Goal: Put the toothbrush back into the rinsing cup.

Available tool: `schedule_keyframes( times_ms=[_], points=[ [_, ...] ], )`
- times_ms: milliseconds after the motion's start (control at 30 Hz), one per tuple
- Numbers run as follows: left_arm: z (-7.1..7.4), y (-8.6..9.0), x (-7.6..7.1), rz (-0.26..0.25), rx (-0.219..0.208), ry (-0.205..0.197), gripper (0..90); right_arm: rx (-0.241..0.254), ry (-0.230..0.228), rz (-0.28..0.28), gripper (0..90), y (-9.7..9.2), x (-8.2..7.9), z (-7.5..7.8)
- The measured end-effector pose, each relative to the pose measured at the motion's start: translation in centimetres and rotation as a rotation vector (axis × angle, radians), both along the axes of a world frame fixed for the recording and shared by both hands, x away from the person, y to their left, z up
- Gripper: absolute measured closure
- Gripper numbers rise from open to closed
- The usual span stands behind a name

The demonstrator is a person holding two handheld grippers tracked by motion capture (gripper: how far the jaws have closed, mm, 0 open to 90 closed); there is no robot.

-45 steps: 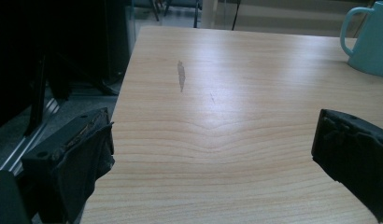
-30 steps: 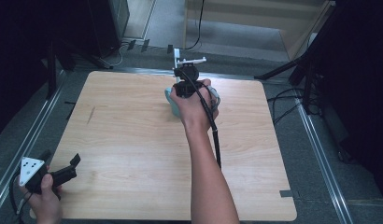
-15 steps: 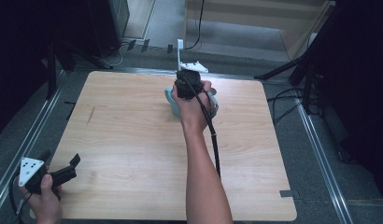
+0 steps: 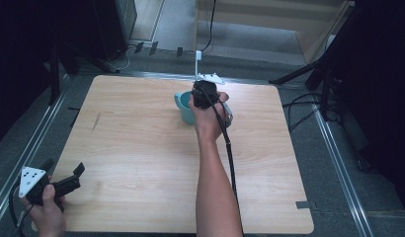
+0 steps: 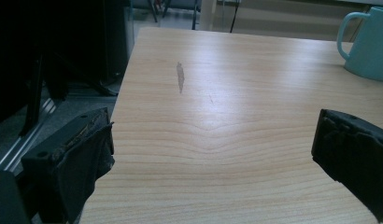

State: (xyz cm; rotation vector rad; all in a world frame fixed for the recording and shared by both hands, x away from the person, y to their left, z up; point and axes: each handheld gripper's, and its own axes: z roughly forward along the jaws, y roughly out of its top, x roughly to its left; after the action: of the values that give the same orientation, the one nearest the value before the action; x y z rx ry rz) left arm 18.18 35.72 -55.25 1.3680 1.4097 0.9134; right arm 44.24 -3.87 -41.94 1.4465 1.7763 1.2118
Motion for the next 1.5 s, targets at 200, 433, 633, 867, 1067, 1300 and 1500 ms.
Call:
schedule_keyframes(
  times_ms=[200, 433, 633, 867, 1067, 1300, 1500],
  points=[
    [0.0, 0.0, 0.0, 0.0, -0.002, -0.001, 0.0, 0.013, 0.003, -0.004, 84.9, 0.4, 0.6, -1.2],
    [0.0, 0.1, 0.0, 0.0, -0.006, 0.0, 0.0, -0.043, 0.043, 0.015, 84.9, 1.7, 1.0, -3.1],
    [0.0, 0.1, 0.0, 0.001, -0.005, 0.002, 0.0, -0.057, 0.075, -0.003, 84.8, 2.0, 1.3, -3.9],
    [0.0, 0.1, 0.0, 0.003, -0.007, 0.002, 0.0, -0.056, 0.103, -0.026, 84.7, 1.7, 1.4, -5.1],
    [0.0, 0.0, 0.1, 0.004, -0.006, 0.003, 0.0, -0.056, 0.123, -0.033, 84.2, 1.6, 1.7, -5.6],
    [0.0, 0.0, 0.0, 0.002, -0.005, 0.001, 0.0, -0.024, 0.109, -0.049, 78.7, 1.6, 1.7, -5.7],
    [0.0, -0.1, 0.1, 0.002, 0.008, 0.003, 0.0, 0.006, 0.078, -0.061, 72.4, 1.2, 1.5, -5.3]
  ],
)
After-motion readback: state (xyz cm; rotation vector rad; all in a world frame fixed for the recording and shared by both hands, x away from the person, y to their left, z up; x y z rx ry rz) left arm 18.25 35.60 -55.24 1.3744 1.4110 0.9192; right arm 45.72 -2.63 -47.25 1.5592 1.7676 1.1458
